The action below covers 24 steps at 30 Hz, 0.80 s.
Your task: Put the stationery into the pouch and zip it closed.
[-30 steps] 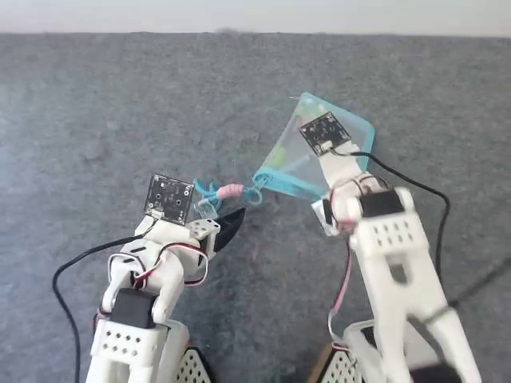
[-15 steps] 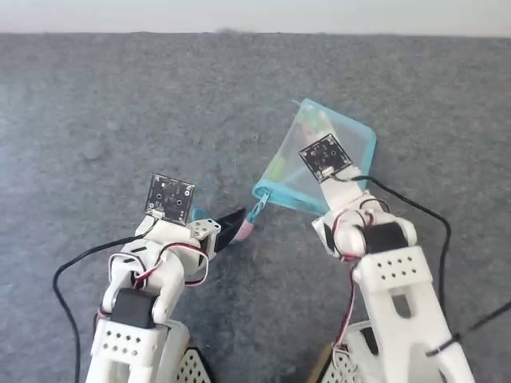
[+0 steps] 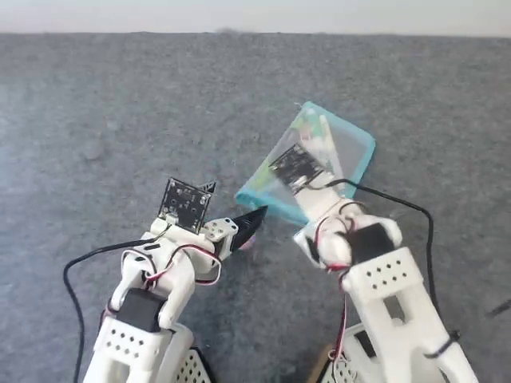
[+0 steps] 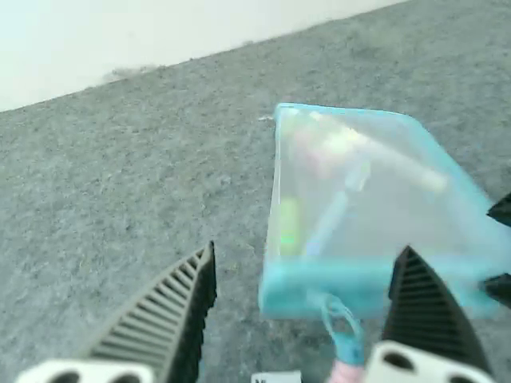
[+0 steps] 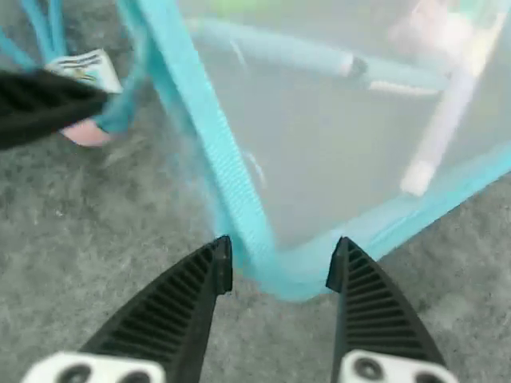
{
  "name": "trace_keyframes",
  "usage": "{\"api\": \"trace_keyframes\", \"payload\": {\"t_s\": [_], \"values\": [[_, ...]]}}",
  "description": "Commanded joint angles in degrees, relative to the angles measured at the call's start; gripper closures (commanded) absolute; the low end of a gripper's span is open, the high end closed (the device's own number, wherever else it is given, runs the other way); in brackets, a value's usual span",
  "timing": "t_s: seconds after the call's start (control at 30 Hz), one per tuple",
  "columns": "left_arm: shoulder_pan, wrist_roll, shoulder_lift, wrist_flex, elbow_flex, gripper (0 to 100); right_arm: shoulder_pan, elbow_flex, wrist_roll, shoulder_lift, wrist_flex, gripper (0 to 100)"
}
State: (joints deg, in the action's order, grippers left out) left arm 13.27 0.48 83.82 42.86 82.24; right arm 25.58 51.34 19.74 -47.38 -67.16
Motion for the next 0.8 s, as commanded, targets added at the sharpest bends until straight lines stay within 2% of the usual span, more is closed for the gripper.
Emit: {"api": "trace_keyframes", "payload": {"t_s": [0.0, 0.23, 0.4, 0.53, 0.77], "values": [[0.4, 0.6, -1.1, -2.7, -0.7, 67, 1.1, -3.3, 2.5, -5.1, -2.9, 79.7], [-0.1, 0.5, -11.0, -5.7, -0.7, 67, 1.0, -3.1, 4.4, -11.8, -7.8, 79.7], [-1.2, 0.6, -15.8, -5.8, -1.0, 67, 0.4, 2.4, 5.2, -17.3, -6.3, 80.0], [-7.6, 1.0, -11.0, -6.8, -0.7, 67, -4.6, 5.5, 4.9, -24.1, -4.2, 80.0], [-16.6, 0.8, 2.7, -4.3, 4.0, 67, -10.9, 19.8, 5.4, -34.4, 1.9, 80.0]]}}
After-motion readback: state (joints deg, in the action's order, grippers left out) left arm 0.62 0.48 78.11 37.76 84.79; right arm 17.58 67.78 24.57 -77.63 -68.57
